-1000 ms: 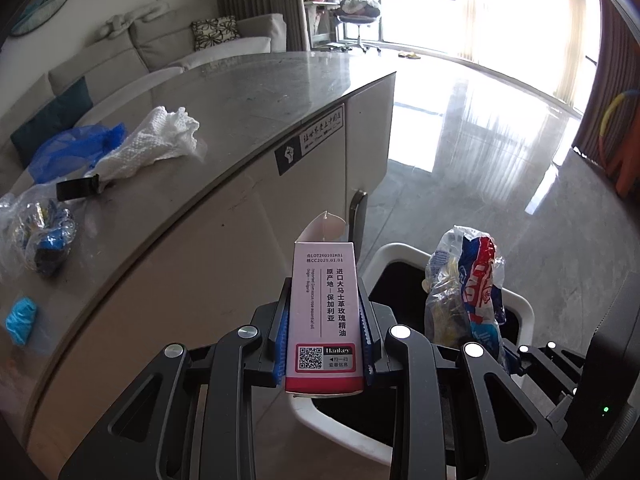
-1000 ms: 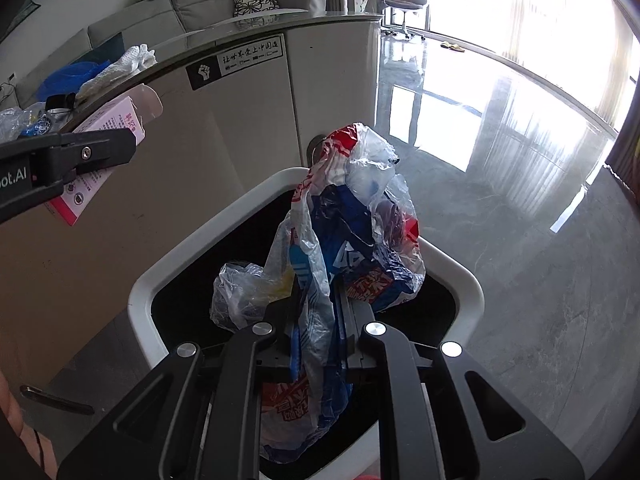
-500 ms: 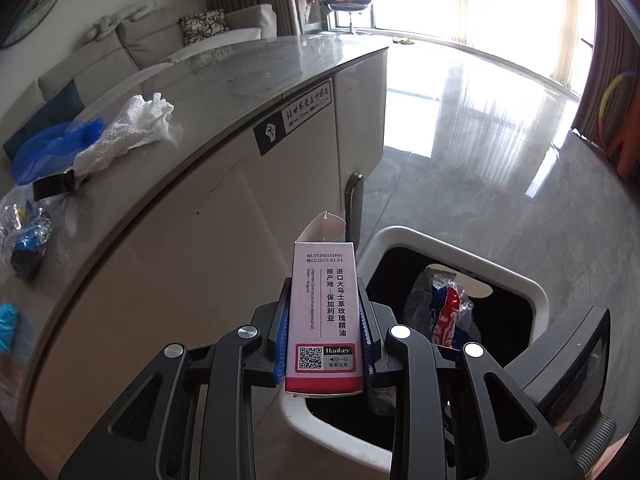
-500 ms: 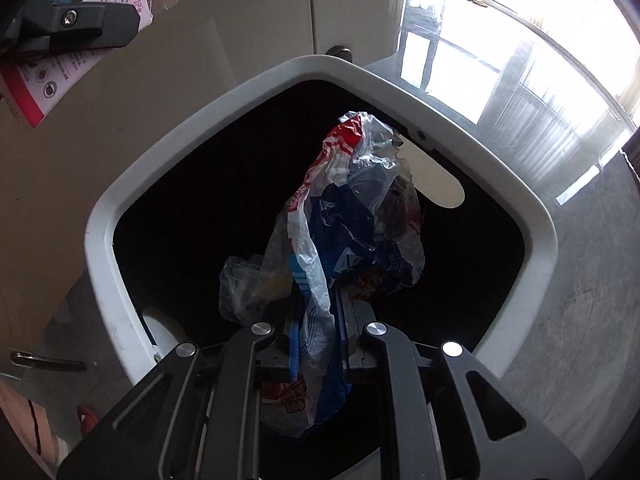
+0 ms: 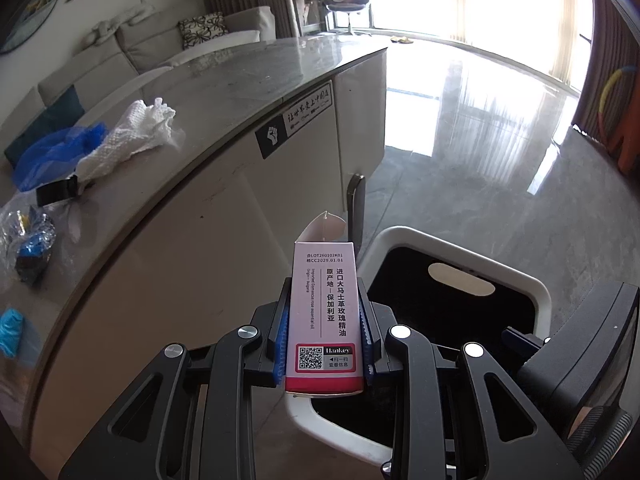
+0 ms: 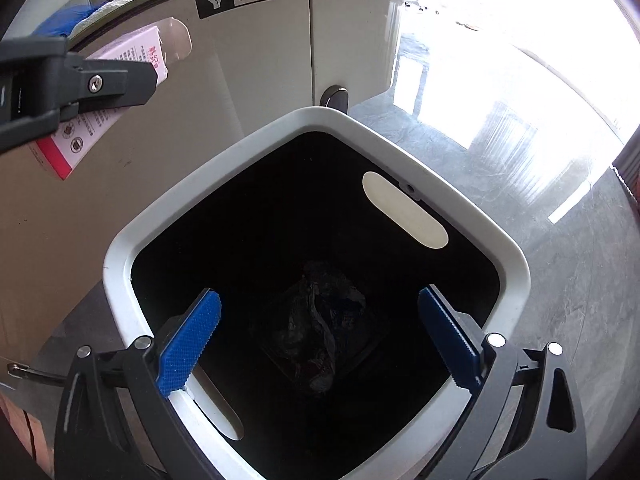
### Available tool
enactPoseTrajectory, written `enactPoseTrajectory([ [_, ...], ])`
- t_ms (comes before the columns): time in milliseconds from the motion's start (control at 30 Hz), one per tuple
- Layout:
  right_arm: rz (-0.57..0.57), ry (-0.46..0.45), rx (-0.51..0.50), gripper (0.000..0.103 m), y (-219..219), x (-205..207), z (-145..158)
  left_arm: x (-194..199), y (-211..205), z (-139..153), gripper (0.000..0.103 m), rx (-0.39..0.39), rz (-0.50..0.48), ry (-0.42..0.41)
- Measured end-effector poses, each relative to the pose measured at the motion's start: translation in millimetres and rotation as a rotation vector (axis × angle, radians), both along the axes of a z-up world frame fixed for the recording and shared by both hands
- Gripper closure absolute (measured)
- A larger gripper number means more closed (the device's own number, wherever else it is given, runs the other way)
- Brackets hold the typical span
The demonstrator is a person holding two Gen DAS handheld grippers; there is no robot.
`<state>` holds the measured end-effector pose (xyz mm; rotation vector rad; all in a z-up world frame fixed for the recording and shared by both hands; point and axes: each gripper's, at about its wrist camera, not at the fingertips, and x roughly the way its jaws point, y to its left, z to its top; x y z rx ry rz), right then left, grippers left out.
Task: Collect trash
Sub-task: 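Open the right tool to drop the printed bag into the bin, then lower the box into the bin and open the left tool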
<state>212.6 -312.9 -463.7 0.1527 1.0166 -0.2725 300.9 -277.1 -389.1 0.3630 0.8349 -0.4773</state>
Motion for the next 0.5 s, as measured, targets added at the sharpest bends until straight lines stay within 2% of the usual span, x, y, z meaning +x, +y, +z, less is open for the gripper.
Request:
enactPoseTrajectory([
  [100,-0.015,-0.067,-0.039,0.005,-2.3,5.5,24.0,1.5,4.2,3.4,0.074,-0.014,0.008,0.008],
  [333,-0.139,-0.283,-0.241,0.005,-23.1,-11.7,87.6,-2.6,0.3,17.5,0.074,-0.033,-0.013,-0.024],
  [500,-0.196,-0.383,-0.203,0.005,-47.6,-31.0,120.5,-9.8,-16.1,11.1,0.074,-0.032,-0.047,-0.012],
])
